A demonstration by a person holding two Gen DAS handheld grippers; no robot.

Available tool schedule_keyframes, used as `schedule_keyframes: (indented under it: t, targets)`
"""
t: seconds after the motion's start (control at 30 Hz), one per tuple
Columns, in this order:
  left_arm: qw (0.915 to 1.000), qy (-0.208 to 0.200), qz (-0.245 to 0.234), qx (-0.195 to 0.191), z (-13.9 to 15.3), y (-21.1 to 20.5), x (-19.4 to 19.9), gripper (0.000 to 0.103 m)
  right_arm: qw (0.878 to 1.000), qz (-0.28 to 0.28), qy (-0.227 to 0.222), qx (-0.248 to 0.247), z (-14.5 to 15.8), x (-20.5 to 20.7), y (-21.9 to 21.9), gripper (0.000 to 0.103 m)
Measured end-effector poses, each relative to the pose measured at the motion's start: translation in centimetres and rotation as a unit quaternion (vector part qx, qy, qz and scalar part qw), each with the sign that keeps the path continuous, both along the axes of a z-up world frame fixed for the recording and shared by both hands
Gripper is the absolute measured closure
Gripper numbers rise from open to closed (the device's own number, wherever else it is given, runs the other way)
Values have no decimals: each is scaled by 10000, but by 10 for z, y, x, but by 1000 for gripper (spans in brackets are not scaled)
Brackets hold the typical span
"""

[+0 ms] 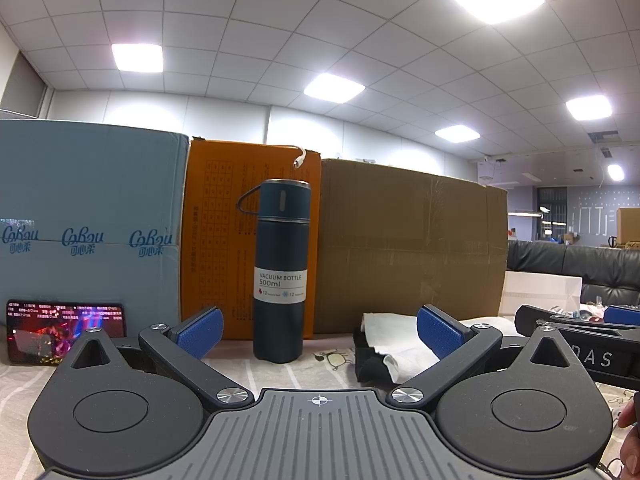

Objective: Fold clothes

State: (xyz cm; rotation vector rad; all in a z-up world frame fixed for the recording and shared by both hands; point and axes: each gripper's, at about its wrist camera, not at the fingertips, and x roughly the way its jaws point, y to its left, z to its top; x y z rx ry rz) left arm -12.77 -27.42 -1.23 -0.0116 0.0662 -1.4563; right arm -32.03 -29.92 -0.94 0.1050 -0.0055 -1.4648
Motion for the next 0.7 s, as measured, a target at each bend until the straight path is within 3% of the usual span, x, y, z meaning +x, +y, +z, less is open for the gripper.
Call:
schedule_keyframes:
  t: [0.7]
  targets:
    - [10000,2,-5,10,0,-1,-1,0,10000,10,-3,-5,-1,0,1,0]
